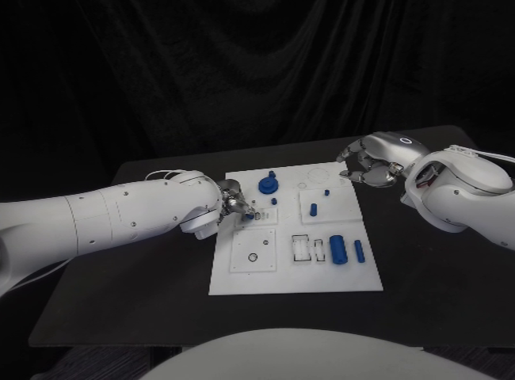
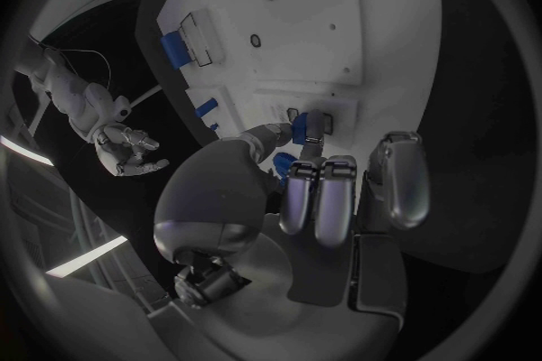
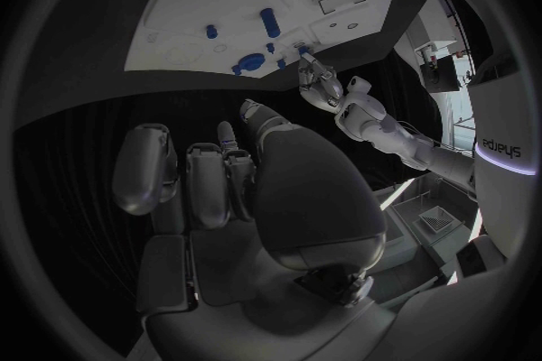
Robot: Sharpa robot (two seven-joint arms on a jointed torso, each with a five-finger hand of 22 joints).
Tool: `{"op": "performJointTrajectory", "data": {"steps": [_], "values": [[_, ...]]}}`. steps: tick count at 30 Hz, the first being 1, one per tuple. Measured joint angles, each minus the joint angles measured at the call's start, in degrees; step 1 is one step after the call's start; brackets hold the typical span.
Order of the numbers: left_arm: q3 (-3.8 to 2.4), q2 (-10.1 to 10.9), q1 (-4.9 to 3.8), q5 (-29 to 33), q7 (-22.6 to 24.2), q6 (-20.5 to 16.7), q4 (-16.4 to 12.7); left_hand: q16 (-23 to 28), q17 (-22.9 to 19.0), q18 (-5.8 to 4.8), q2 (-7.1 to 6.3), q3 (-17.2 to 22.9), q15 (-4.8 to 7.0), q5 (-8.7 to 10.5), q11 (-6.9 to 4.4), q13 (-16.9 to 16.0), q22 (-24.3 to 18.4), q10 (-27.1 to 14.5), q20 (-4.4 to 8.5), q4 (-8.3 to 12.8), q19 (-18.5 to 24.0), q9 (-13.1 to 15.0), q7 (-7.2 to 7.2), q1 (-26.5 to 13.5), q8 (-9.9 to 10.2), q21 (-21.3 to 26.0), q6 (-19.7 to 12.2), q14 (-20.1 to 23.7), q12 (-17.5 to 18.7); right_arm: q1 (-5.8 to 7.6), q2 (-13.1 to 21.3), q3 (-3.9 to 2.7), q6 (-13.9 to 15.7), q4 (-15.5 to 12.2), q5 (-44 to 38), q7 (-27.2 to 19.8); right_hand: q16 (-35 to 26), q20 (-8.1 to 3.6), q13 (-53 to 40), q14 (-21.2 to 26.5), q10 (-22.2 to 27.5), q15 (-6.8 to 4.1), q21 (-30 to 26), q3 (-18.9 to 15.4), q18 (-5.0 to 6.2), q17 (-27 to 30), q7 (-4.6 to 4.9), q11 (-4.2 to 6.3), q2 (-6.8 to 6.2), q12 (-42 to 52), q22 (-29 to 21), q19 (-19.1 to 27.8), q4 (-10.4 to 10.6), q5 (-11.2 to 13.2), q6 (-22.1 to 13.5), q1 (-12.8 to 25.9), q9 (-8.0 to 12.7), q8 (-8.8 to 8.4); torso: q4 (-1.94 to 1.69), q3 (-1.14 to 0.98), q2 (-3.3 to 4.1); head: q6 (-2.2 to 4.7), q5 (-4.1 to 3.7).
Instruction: Assemble the parts on the task board
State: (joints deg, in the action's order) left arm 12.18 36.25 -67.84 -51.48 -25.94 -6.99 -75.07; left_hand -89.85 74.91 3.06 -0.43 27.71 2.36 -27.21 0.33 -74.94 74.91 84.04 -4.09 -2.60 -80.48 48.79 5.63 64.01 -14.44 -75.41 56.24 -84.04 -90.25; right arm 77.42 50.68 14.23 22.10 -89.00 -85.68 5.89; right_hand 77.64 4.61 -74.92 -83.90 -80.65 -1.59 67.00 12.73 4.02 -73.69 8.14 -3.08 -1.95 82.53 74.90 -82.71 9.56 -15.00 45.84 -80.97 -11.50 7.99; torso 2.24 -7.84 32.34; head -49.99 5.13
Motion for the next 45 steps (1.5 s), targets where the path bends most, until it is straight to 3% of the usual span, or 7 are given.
{"op": "performJointTrajectory", "data": {"steps": [2,8,45], "values": [[-0.03,-0.07,0.08,0.00,0.06,-0.40,0.05,0.00,0.00,0.00,0.11,0.16,0.00,1.38,-0.13,0.00,0.00,-0.13,0.00,-0.16,0.00,0.03,0.00,-0.37,-0.08,0.00,0.02,0.00,0.00,0.00,0.01,0.00,-0.07,-0.04,0.00,0.03,0.00,0.00,0.00,0.00,0.00,0.00,0.00,0.00,0.00,0.00,0.00,0.00,0.00,0.00,0.00,0.00,0.00,0.00,0.00,0.00,0.00,0.00,0.01,0.00,0.01,0.00,-0.12],[-0.11,-0.35,0.38,-0.02,0.30,-1.44,0.16,0.00,0.00,0.00,-0.06,0.73,0.00,2.46,-0.19,0.00,0.00,-0.20,0.00,0.25,0.00,0.03,-0.05,-0.66,-0.21,0.11,0.39,0.00,0.00,0.00,0.08,0.00,-0.28,-0.09,0.01,0.12,0.00,0.00,0.00,0.00,0.00,0.00,0.00,0.00,0.00,0.10,0.00,0.00,0.00,0.00,0.00,0.00,0.00,0.00,0.00,0.00,0.00,0.00,0.04,0.01,0.00,0.00,-0.17],[-0.23,-1.79,1.07,1.14,1.25,-1.59,1.31,0.00,0.00,-0.01,0.08,1.33,-0.01,2.86,-0.19,0.00,0.00,-0.20,0.41,0.23,0.41,0.10,-0.39,-1.44,0.24,0.97,0.37,0.00,0.00,-0.07,0.12,0.00,-1.26,-0.06,0.54,0.65,0.00,0.00,0.00,0.00,0.00,0.00,0.00,0.16,0.00,0.20,0.20,0.00,0.00,0.00,0.04,0.00,0.16,-0.27,0.20,0.00,0.04,0.00,0.19,0.11,-0.02,0.00,0.30]]}}
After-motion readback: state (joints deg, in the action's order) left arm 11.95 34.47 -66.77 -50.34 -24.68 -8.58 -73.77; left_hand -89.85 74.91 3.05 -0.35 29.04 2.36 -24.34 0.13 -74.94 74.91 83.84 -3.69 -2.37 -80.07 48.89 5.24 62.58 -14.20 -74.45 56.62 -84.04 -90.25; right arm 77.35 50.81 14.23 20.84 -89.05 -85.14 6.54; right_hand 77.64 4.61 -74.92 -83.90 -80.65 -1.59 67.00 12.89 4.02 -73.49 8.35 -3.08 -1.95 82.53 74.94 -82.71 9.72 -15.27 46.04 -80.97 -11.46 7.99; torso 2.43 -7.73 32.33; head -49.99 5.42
